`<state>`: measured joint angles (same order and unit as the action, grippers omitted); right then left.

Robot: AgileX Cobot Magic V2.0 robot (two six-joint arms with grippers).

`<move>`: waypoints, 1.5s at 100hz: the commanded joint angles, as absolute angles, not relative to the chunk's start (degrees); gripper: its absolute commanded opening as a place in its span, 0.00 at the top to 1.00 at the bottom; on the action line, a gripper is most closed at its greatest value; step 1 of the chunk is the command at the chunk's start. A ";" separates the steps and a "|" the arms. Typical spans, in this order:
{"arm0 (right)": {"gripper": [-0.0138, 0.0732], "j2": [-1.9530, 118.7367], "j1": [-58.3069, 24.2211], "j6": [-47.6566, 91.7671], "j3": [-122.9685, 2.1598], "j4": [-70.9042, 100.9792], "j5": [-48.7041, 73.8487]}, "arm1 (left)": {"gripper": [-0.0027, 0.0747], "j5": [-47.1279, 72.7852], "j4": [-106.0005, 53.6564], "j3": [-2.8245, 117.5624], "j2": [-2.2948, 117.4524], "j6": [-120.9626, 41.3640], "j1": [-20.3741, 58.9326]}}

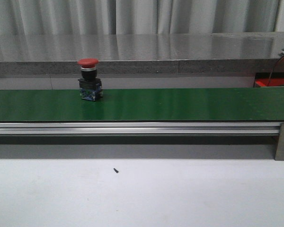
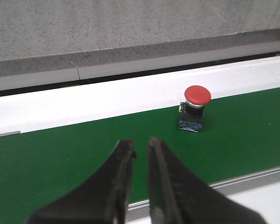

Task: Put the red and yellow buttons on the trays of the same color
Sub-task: 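Lower the yellow button into the yellow tray and open the right gripper, then lower the right gripper onto the red button riding the belt and grasp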

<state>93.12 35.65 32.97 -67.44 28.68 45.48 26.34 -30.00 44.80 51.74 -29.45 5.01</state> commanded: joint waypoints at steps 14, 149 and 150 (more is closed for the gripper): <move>0.74 97.86 35.98 33.14 -69.05 29.57 43.13 | 0.86 24.59 -31.69 46.47 51.33 -29.44 5.56; 0.27 84.52 3.10 45.21 -70.05 37.83 44.89 | 0.89 24.58 -31.69 46.47 51.33 -29.44 5.56; 0.27 84.59 2.77 45.21 -70.21 37.83 44.89 | 0.89 24.58 -31.69 46.47 51.33 -29.44 5.56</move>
